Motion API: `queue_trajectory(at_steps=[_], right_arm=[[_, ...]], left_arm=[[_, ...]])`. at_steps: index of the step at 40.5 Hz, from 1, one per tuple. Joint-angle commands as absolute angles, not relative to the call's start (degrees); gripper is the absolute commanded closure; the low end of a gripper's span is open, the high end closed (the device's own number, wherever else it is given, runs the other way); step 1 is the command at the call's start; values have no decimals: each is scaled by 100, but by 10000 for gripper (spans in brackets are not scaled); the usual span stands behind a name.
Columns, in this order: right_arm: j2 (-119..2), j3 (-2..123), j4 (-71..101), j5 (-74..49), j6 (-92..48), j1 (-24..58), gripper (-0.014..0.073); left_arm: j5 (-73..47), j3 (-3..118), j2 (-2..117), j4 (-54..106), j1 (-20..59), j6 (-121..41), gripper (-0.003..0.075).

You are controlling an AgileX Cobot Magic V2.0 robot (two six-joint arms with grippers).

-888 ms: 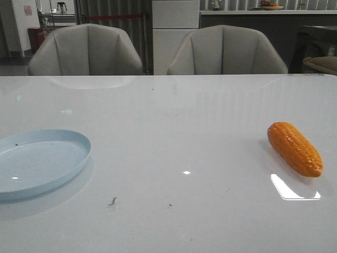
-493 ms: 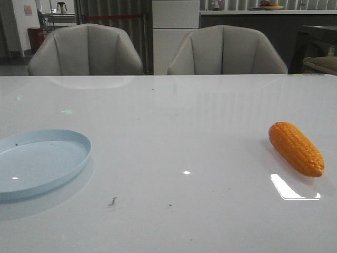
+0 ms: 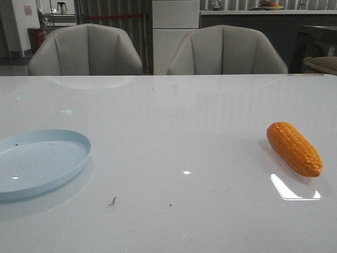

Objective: Place corn on plate with both arms

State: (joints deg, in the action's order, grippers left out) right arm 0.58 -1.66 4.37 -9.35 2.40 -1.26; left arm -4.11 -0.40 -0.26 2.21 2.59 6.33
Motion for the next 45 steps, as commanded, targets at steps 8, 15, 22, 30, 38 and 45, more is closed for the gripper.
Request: queue_trajectory(at_steps=[8, 15, 22, 30, 38, 45], right_arm=[[154, -47, 484, 924, 195, -155, 538], [143, 778, 607, 1305, 200, -148, 538], [-476, 2482, 602, 356, 194, -148, 537], [-2244, 3862, 602, 321, 194, -148, 537], [-3484, 3982, 602, 109, 194, -148, 537], [-4355, 3982, 602, -514, 194, -148, 537]], left_arm=[[1092, 245, -111, 313, 306, 673, 631], [1026, 1094, -83, 73, 306, 673, 631], [1026, 2672, 644, -1343, 306, 673, 631], [1001, 4210, 2445, -1648, 306, 673, 631], [908, 4422, 3805, -1626, 306, 673, 631], [599, 4388, 4818, -1618, 306, 673, 631]])
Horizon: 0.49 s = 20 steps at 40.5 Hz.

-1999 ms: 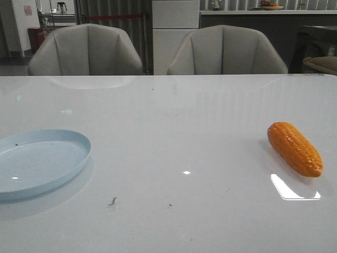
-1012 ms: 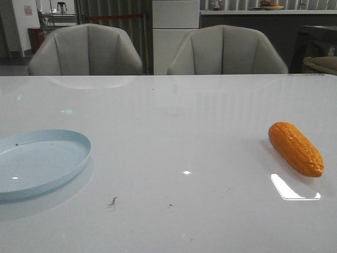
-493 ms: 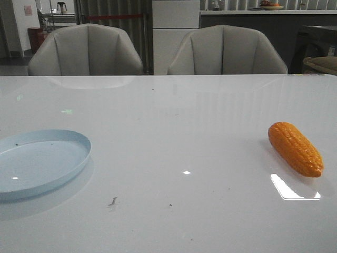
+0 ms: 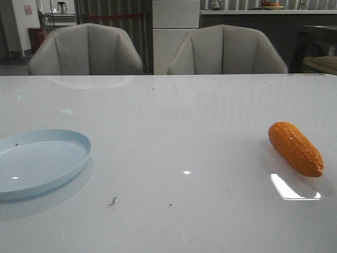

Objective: Place corn on plate with both arms

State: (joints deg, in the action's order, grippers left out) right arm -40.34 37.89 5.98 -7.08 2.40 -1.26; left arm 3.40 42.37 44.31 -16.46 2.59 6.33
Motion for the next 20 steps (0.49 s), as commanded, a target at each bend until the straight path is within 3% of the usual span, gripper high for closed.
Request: queue_trajectory(at_steps=[1, 10, 14, 19, 20], right_arm=[[-4469, 3982, 602, -545, 194, -148, 537], [-5085, 3982, 607, -1204, 194, -148, 537], [-5126, 3982, 602, -1421, 194, -148, 517], [-5126, 3982, 596, -1436, 194, -148, 366], [-5126, 3982, 596, -1436, 194, -148, 302]], left_arm=[[553, 4388, 4908, -1618, 306, 673, 631], [-829, 4388, 5729, -752, 306, 684, 627], [-1095, 4388, 5773, -418, 306, 684, 577], [-1143, 4388, 5816, -418, 306, 684, 426], [-1204, 4388, 5823, -418, 306, 684, 391]])
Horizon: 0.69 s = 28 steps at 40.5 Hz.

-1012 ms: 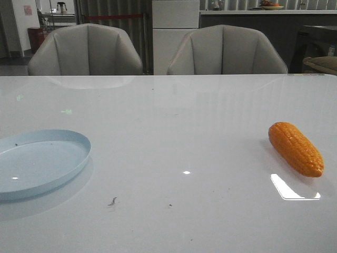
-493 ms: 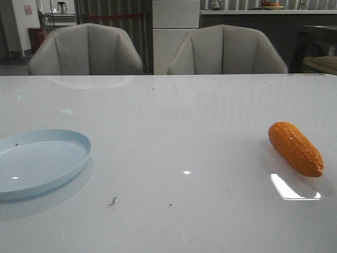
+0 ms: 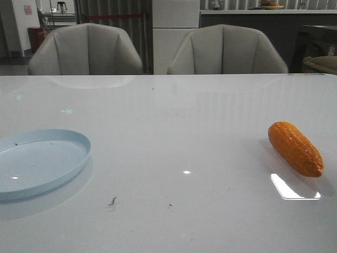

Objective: Place corn on plate with both arms

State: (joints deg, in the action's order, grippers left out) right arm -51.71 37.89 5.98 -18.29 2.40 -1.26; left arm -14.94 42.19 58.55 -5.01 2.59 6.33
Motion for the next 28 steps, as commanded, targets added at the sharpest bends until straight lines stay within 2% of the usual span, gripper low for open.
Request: queue_trajectory(at_steps=[1, 5, 7, 14, 28], right_arm=[[-5126, 3982, 596, -1447, 194, -148, 263], [-5126, 3982, 596, -1538, 194, -148, 126], [-5126, 3982, 596, -1611, 194, -148, 109], [-5126, 3982, 596, -1753, 194, -148, 108], [-5126, 3982, 596, -1784, 194, -148, 108]], left_arm=[[-1265, 4388, 5847, -381, 306, 684, 346], [-1761, 4399, 5993, -106, 306, 684, 239], [-2028, 4399, 6115, 90, 306, 684, 227], [-2589, 4786, 6809, 148, 306, 684, 228], [-3854, 6538, 8718, 137, 127, 684, 229]])
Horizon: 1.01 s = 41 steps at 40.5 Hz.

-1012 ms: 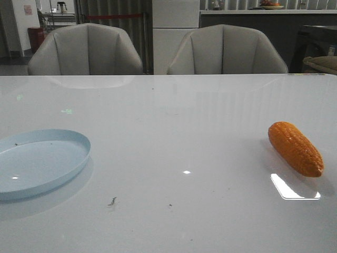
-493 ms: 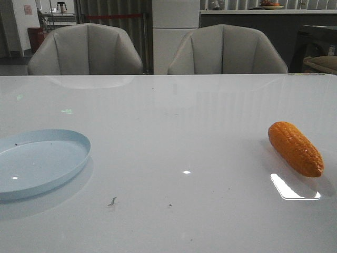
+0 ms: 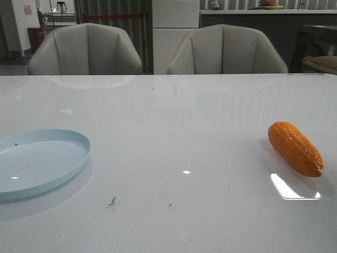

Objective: Place corn on plate with both arms

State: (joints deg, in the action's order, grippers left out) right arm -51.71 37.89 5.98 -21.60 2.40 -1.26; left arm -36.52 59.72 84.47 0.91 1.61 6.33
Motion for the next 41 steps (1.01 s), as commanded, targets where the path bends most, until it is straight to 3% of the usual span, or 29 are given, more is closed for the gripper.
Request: queue_trajectory(at_steps=[1, 11, 24, 27, 37, 41], right_arm=[[-5126, 3982, 596, -1784, 194, -148, 108], [-5126, 3982, 596, -1880, 194, -148, 108], [-5126, 3982, 596, -2204, 194, -148, 108], [-5126, 3982, 596, -2210, 194, -148, 108], [-5126, 3982, 596, -2210, 194, -148, 108], [-5126, 3982, 596, -2210, 194, -148, 108]], left_arm=[[-3982, 6638, 8848, 137, 127, 684, 229], [-4580, 7233, 10077, 175, 127, 684, 230], [-4624, 7265, 10660, 404, 127, 684, 235], [-4648, 7265, 10675, 464, 127, 684, 292], [-4889, 7265, 10927, 688, 127, 684, 616], [-4930, 7265, 10957, 688, 127, 684, 628]])
